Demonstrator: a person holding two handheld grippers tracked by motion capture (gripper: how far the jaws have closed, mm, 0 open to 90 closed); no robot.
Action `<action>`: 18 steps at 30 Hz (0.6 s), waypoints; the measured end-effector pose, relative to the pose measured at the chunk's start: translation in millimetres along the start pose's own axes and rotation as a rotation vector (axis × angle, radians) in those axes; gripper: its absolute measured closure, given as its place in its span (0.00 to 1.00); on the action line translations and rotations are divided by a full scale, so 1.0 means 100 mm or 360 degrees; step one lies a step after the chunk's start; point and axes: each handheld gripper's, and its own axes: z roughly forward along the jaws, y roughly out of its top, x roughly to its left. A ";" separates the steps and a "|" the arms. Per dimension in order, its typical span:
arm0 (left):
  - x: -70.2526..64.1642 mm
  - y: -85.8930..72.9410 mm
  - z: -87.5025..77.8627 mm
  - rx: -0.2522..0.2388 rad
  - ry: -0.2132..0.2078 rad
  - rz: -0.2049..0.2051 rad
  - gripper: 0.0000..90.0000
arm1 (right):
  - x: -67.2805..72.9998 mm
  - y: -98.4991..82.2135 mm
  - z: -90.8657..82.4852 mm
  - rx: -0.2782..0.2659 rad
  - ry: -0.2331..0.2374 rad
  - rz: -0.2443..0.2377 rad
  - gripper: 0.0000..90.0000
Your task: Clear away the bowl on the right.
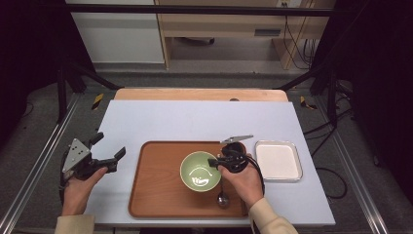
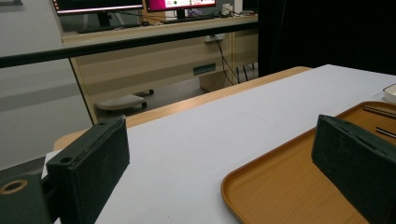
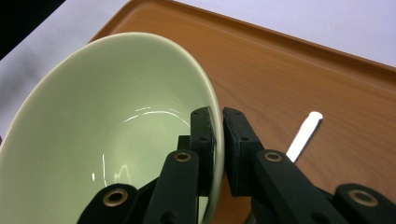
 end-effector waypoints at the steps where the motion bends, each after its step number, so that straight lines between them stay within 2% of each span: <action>1: 0.00 0.00 0.00 0.0001 0.0001 0.0000 0.04 | 0.00 0.00 0.00 0.0000 0.0001 -0.0006 0.92; 18: -0.01 0.00 0.01 0.0008 -0.0009 0.0008 0.05 | 0.05 -0.07 0.12 0.0075 0.0041 -0.0010 0.92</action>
